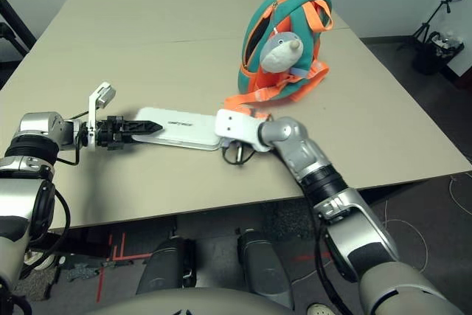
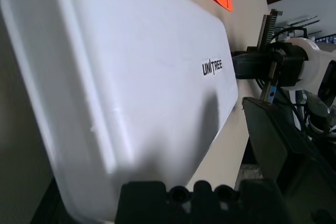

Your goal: Put the pencil case into the backpack and zip it.

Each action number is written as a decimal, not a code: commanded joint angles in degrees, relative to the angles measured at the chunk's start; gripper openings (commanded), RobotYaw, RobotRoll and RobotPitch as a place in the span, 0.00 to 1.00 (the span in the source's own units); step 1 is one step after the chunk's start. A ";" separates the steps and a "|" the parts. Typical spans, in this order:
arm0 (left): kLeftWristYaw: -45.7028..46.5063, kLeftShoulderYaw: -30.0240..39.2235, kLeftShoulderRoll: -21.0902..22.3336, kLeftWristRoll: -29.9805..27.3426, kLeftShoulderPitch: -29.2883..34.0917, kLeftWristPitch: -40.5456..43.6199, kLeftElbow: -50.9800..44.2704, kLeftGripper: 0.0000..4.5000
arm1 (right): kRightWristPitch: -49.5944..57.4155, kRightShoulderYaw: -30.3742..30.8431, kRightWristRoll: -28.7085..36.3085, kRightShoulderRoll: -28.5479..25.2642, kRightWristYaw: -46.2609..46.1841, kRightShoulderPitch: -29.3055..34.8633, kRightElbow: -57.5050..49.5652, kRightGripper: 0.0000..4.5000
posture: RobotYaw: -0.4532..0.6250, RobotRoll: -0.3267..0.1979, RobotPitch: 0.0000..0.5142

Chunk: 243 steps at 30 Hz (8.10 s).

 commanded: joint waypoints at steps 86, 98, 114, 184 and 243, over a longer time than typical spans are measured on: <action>24.60 23.66 -5.48 -19.60 4.24 -8.60 -31.45 0.24 | 2.23 -37.72 29.72 -10.09 -19.36 -15.88 36.69 1.00 | 0.35 0.62 0.11; 24.79 23.98 -4.71 -19.48 3.32 -10.46 -30.32 0.24 | 0.60 -38.19 31.33 -8.33 -14.09 -17.80 37.67 0.12 | 0.35 0.62 0.10; 23.40 24.34 -2.08 -19.62 1.58 -11.75 -28.16 0.24 | 35.39 -38.04 50.43 -8.37 -12.48 1.16 -21.74 0.05 | 0.33 0.62 0.11; 20.13 17.51 -0.86 -30.89 9.12 1.35 -42.29 0.24 | 43.64 -37.74 60.93 -10.09 -21.03 14.96 -36.32 0.05 | 0.29 0.62 0.13; 20.49 6.72 -17.30 -15.71 3.77 -17.92 -42.50 1.00 | 44.23 -36.17 62.57 -10.94 -21.01 14.38 -36.85 0.05 | 0.27 0.62 0.17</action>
